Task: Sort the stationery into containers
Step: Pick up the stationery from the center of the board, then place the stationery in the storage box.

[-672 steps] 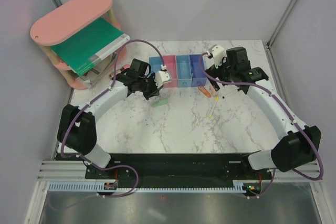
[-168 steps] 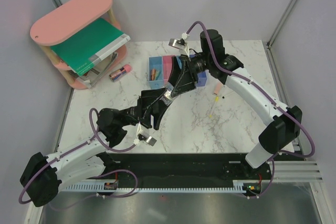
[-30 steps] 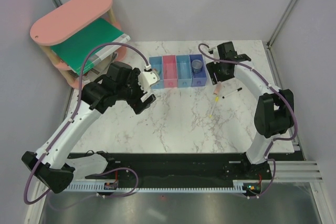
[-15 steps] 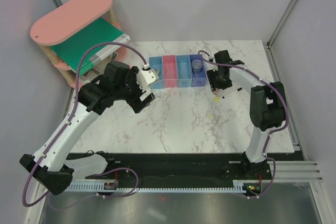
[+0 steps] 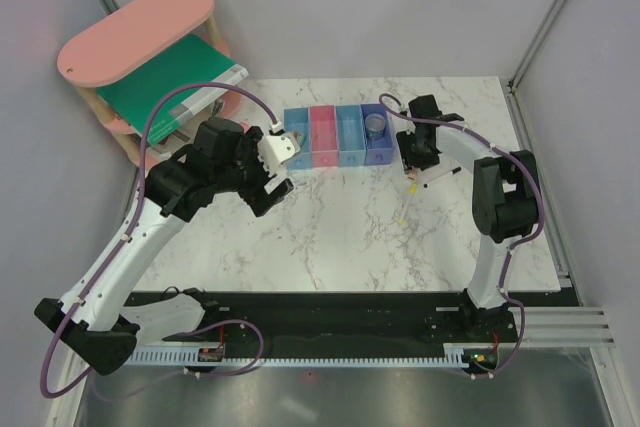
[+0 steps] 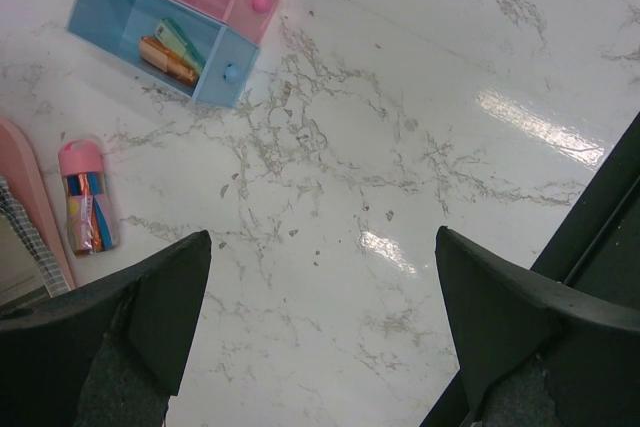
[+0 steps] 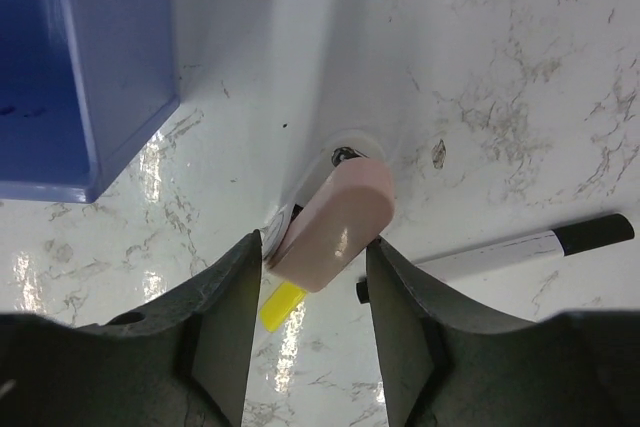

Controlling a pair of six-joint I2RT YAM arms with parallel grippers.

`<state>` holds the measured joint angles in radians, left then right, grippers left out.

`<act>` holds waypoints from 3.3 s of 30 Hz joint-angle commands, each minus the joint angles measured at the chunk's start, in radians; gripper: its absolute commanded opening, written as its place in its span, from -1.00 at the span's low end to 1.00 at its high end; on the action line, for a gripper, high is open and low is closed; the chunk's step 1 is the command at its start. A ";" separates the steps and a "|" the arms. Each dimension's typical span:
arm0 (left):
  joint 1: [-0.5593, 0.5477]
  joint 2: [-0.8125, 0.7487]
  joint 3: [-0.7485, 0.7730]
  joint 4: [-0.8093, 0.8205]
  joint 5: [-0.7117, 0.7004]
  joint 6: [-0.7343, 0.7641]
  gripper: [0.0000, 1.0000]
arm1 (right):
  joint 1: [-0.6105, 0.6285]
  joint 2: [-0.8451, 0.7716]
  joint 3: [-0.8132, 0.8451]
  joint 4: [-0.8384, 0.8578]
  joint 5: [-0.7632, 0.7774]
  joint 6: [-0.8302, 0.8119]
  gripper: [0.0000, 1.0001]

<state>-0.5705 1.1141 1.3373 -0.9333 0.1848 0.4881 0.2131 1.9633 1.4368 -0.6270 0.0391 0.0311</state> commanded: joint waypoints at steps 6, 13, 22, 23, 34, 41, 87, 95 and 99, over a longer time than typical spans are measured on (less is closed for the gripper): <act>0.003 -0.010 0.003 0.016 0.005 0.017 0.99 | -0.001 0.023 0.060 0.039 0.010 0.012 -0.12; 0.003 -0.013 -0.003 0.016 0.008 0.012 0.99 | -0.003 0.025 0.071 0.036 0.019 0.000 -0.37; 0.004 -0.028 -0.023 0.016 -0.002 0.017 0.99 | -0.003 -0.009 0.106 0.012 0.025 -0.025 -0.70; 0.004 -0.028 -0.026 0.016 -0.002 0.017 0.99 | -0.003 -0.023 0.117 0.004 0.025 -0.023 -0.70; 0.012 -0.039 -0.049 0.016 -0.001 0.012 0.99 | 0.003 -0.060 0.353 -0.094 -0.015 -0.023 -0.70; 0.015 -0.045 -0.047 0.014 -0.005 0.015 0.99 | 0.032 -0.015 0.450 -0.097 -0.028 -0.023 -0.70; 0.029 -0.036 -0.050 0.011 -0.001 0.023 0.99 | 0.152 0.218 0.439 -0.051 -0.036 -0.178 -0.71; 0.031 -0.036 -0.052 0.011 -0.002 0.026 0.99 | 0.155 0.249 0.450 -0.051 -0.036 -0.181 -0.69; 0.032 -0.039 -0.056 0.011 0.001 0.024 0.99 | 0.157 0.249 0.450 -0.053 -0.038 -0.184 -0.56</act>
<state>-0.5446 1.0801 1.2758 -0.9371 0.1841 0.4885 0.3645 2.2120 1.8740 -0.6937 0.0010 -0.1398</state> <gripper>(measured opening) 0.994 0.327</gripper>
